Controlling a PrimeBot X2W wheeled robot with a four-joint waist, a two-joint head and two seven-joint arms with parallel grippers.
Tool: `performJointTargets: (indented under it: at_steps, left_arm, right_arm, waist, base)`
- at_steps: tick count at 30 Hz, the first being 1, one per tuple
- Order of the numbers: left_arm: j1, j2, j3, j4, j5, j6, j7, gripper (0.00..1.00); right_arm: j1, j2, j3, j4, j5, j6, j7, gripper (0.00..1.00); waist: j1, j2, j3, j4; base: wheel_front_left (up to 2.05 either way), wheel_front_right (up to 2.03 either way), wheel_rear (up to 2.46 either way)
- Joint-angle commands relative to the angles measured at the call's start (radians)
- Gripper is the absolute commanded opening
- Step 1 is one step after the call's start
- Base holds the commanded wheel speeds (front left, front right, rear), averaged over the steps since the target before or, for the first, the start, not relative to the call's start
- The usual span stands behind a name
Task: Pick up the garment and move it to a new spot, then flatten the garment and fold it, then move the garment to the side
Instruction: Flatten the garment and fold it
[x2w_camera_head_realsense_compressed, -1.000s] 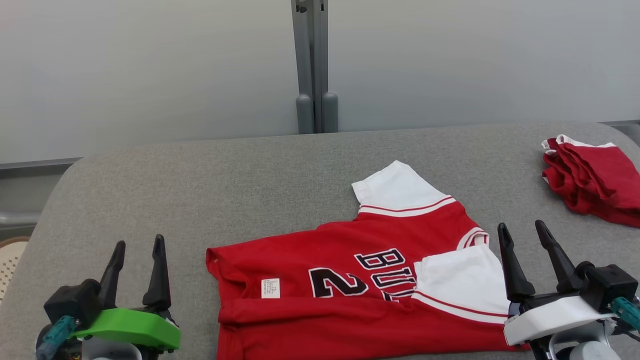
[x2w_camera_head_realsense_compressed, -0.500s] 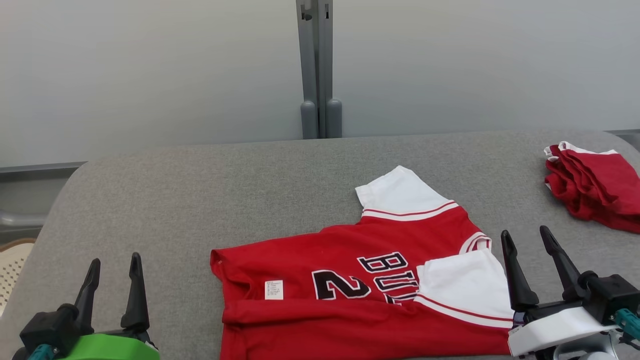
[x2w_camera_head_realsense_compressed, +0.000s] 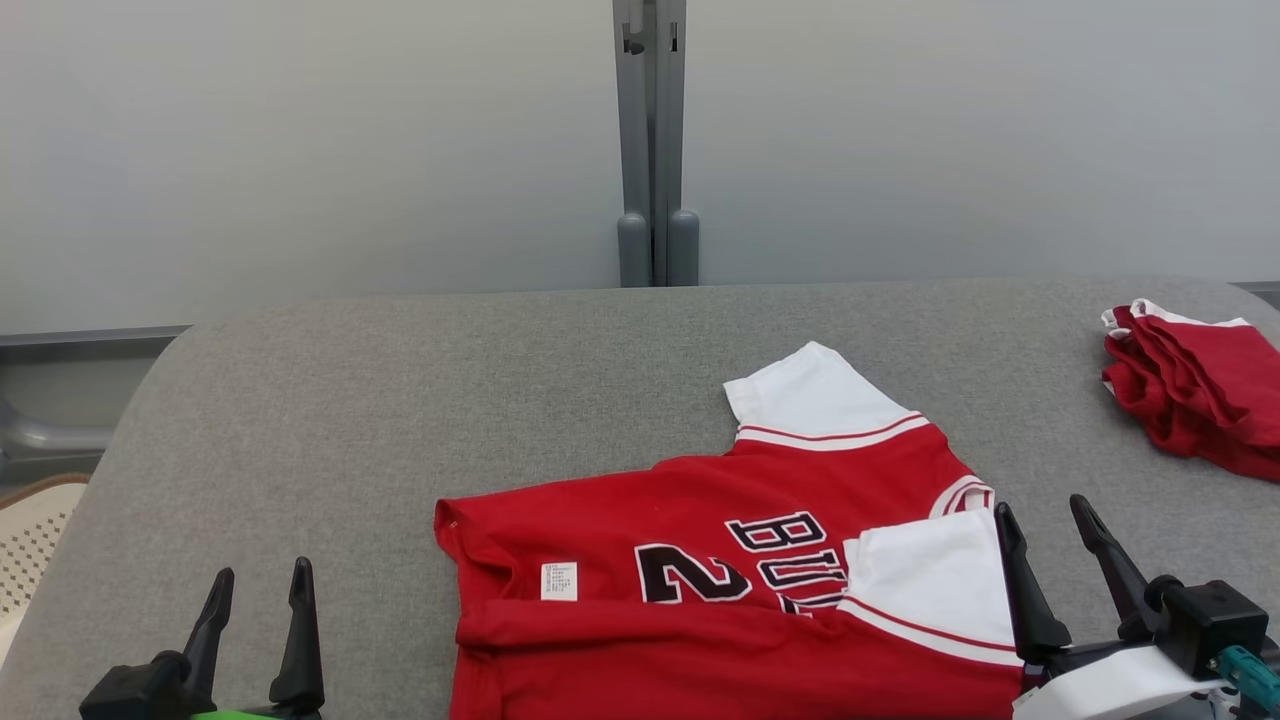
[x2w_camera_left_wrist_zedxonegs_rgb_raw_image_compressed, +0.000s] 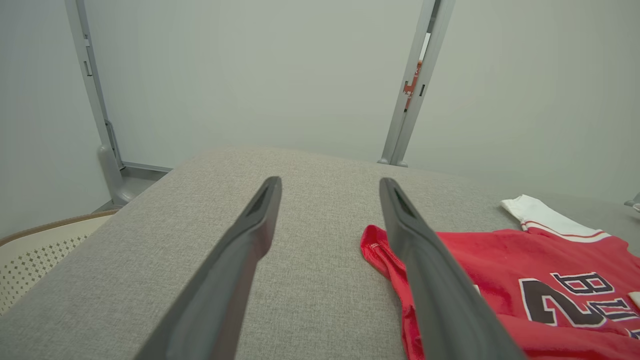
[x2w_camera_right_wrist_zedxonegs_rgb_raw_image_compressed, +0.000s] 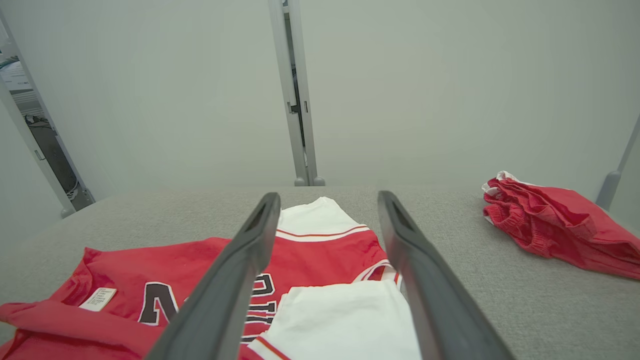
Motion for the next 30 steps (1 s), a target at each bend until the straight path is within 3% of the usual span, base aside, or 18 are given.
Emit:
performJointTargets:
  at_steps: [1,24,30]
  left_arm:
    - [0.012,-0.004,0.008,0.006,0.007,-0.009,0.000,1.00]
    - [0.005,-0.053,0.055,0.053,0.069,-0.048,0.000,1.00]
    - [-0.068,-0.040,0.035,0.084,0.084,-0.056,0.000,1.00]
  right_arm:
    - [0.011,0.001,-0.003,0.001,-0.003,0.000,0.000,1.00]
    - [0.016,0.003,0.006,0.023,-0.016,0.000,0.000,1.00]
    - [-0.063,-0.015,0.020,0.038,-0.031,0.000,0.002,1.00]
  waist:
    - [0.0000,0.0000,0.000,0.001]
    - [0.0000,0.0000,-0.001,0.000]
    - [0.0000,0.0000,0.022,-0.008]
  base:
    - [0.00,0.00,0.00]
    - [0.00,0.00,0.00]
    - [0.00,0.00,0.00]
